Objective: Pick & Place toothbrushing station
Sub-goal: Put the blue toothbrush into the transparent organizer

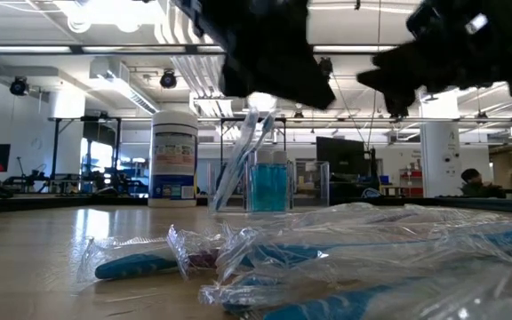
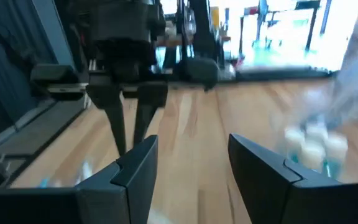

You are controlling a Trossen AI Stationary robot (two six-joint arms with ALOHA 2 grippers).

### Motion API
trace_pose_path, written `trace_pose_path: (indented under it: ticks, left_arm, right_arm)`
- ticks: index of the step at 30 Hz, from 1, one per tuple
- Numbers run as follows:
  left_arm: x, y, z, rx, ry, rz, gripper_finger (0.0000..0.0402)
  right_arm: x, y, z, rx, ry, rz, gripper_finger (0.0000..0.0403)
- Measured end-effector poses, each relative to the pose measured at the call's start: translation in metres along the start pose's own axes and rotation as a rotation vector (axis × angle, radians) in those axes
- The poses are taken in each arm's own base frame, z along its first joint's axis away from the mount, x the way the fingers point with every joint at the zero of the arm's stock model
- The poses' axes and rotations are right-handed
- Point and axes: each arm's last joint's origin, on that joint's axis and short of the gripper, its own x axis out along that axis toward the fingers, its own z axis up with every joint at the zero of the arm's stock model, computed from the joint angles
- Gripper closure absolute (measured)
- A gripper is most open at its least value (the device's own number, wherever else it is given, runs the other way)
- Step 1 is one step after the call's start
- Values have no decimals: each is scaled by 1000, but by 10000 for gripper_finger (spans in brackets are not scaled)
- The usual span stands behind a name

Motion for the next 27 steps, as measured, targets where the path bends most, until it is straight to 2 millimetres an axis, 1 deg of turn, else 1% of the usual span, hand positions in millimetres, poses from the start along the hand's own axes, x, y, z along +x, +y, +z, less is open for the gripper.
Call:
trace_pose_path:
  ticks: [3,6,9,10,12,15,17,20,23,25,27]
  left_arm:
    - [27,-1,0,8,123,88,319]
    - [53,3,7,-12,232,178,283]
    - [75,8,14,-31,300,253,244]
    - [81,10,15,-29,329,274,232]
    - [93,13,15,-27,371,303,209]
    - [105,16,10,-17,439,334,182]
    - [108,17,10,-11,462,348,170]
    - [114,19,6,-3,485,351,164]
    - [115,19,2,14,495,346,176]
    - [115,18,2,25,497,338,200]
    - [114,15,2,43,491,327,238]
  right_arm:
    - [-14,-1,-6,21,14,-3,213]
    - [-25,-1,-9,20,-13,-3,213]
    - [-33,-1,-10,22,-43,-10,213]
    - [-34,-1,-8,22,-59,-9,213]
    - [-38,-1,-12,19,-52,-10,213]
    - [-41,-2,-13,19,-63,-16,213]
    - [-41,-1,-13,15,-68,-15,213]
    - [-42,-2,-13,11,-73,-18,213]
    - [-42,-1,-12,11,-72,-18,213]
    - [-41,-1,-10,-4,-75,-17,213]
    - [-41,-1,-10,-28,-74,-3,213]
